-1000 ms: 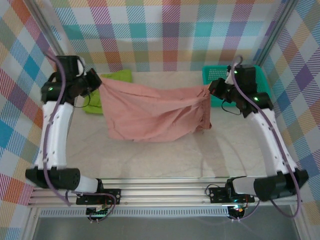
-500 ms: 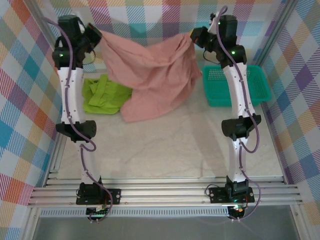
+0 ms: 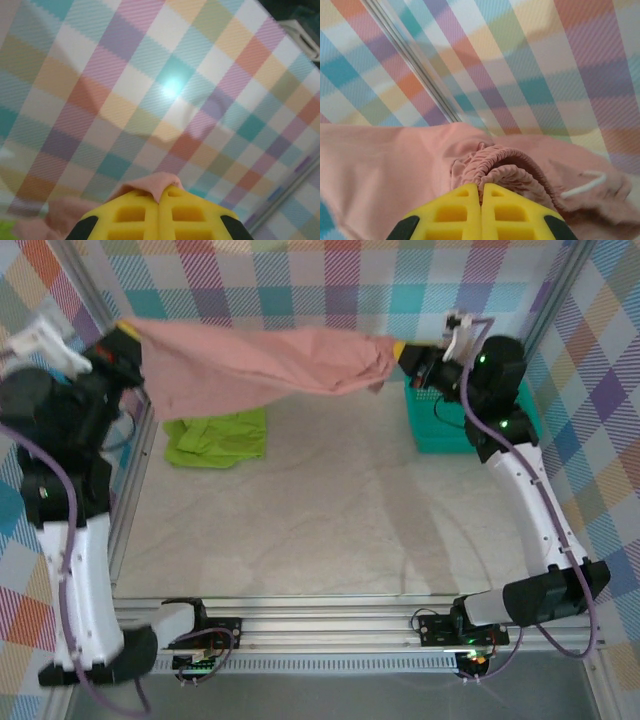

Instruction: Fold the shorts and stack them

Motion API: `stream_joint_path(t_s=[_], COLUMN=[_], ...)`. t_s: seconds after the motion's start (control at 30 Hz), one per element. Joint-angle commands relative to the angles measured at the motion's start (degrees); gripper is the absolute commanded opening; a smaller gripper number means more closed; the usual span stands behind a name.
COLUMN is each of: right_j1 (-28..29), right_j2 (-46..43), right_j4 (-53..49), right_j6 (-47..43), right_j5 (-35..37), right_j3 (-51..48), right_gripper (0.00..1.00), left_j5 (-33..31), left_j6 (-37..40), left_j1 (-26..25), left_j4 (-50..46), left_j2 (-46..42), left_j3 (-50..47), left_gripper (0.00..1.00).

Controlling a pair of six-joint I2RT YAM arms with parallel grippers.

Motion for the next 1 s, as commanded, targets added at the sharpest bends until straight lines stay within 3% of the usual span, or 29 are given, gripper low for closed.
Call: stream_joint_path(t_s=[0.0,0.13,0.33,0.6,0.77,0.97], right_j1=[0.0,0.2,3.5,10.2,11.2,11.3], right_j2=[0.2,-3.9,-12.4,-21.8,-24.1,-27.3], right_j4=[2.9,0.6,-6.6,-21.8,-32.1,-40.5], right_j6=[-4.4,-1.9,3.3,13.5,20.6,22.0], right_j5=[-1.0,-1.6,0.8,7.2,12.1,17.7], right_j3=[-12.9,-25.2,-37.6,-46.2,-49.1,-47.2], right_gripper=[0.00,0.00,0.00,0.00,0.00,0.00], left_j5=[1.8,-1.7,-10.8,-17.1,-19.3,-21.4], left_j6=[2.2,0.8,-1.7,-2.2,-0.9,3.2], left_j1=[-1.6,-3.3,-3.4,-3.4,-3.4,-3.4], left_j4=[7.1,3.1,-11.2,-24.6,-27.5,-27.9], left_j2=[-4.0,-13.5,-24.4,-26.4,-26.8,-25.1], left_j3=[-20.6,-38.0,-45.4,-45.8,-43.6,-35.7], left_gripper=[0.00,0.00,0.00,0.00,0.00,0.00])
